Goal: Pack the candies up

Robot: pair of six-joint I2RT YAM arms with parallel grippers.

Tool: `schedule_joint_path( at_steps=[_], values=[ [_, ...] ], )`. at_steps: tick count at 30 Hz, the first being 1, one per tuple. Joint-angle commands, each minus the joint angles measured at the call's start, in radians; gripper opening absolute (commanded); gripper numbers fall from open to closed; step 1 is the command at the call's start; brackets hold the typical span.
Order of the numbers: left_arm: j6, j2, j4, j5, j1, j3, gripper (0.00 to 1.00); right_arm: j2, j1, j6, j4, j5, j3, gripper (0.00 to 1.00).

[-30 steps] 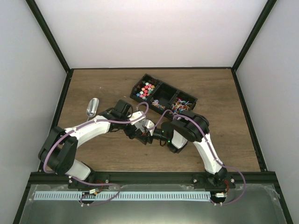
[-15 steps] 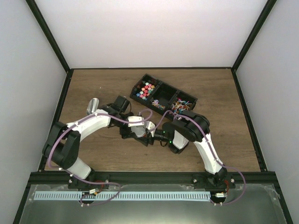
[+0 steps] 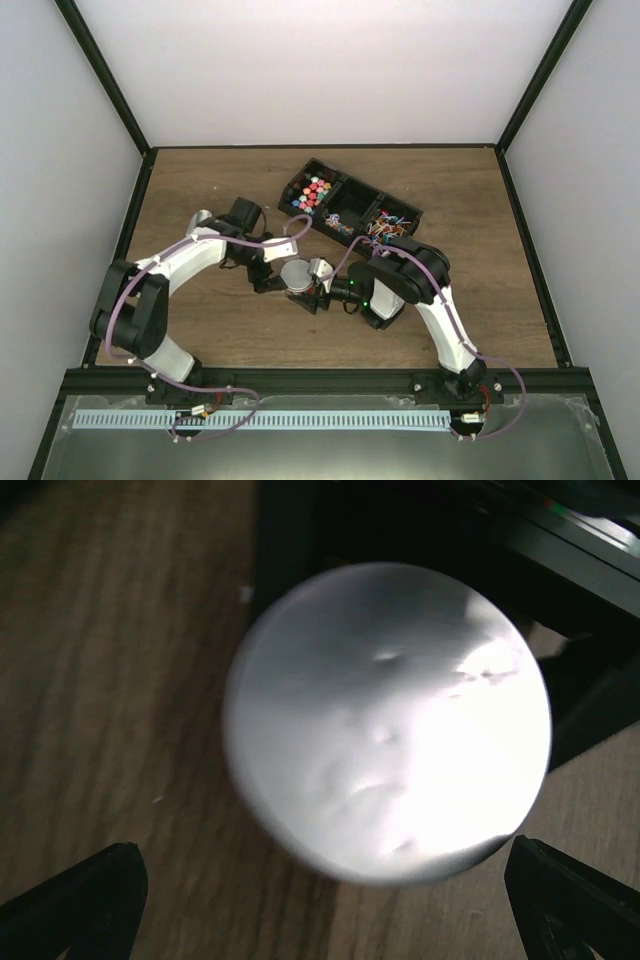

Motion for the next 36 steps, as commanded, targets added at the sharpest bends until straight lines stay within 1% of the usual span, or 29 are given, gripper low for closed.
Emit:
schedule_joint_path(
  at_steps=[1, 5, 10, 20, 24, 29, 33, 36],
  values=[
    [-0.091, -0.095, 0.072, 0.07, 0.065, -0.022, 1.0, -0.021, 0.008, -0.029, -0.009, -0.007, 0.003, 0.99],
    [-0.134, -0.15, 0.109, 0.073, 0.093, -0.06, 1.0, -0.039, 0.008, -0.05, -0.024, -0.01, -0.007, 1.0],
    [-0.204, -0.182, 0.146, 0.054, 0.112, -0.073, 1.0, -0.088, -0.003, -0.092, -0.06, -0.042, -0.06, 1.0],
    [-0.289, -0.225, 0.221, 0.018, 0.129, -0.109, 1.0, -0.223, -0.081, -0.119, -0.158, -0.055, -0.179, 1.0],
    [-0.366, -0.23, 0.254, 0.009, 0.151, -0.106, 1.0, -0.289, -0.12, -0.131, -0.208, -0.07, -0.202, 1.0],
    [-0.483, -0.229, 0.294, 0.002, 0.191, -0.079, 1.0, -0.465, -0.168, -0.143, -0.398, -0.124, -0.207, 1.0],
    [-0.554, -0.202, 0.307, -0.002, 0.224, -0.024, 1.0, -0.634, -0.212, -0.164, -0.626, -0.168, -0.18, 1.0],
    [-0.62, -0.17, 0.29, 0.0, 0.255, 0.045, 1.0, -0.758, -0.265, -0.178, -0.832, -0.194, -0.124, 1.0]
  ],
)
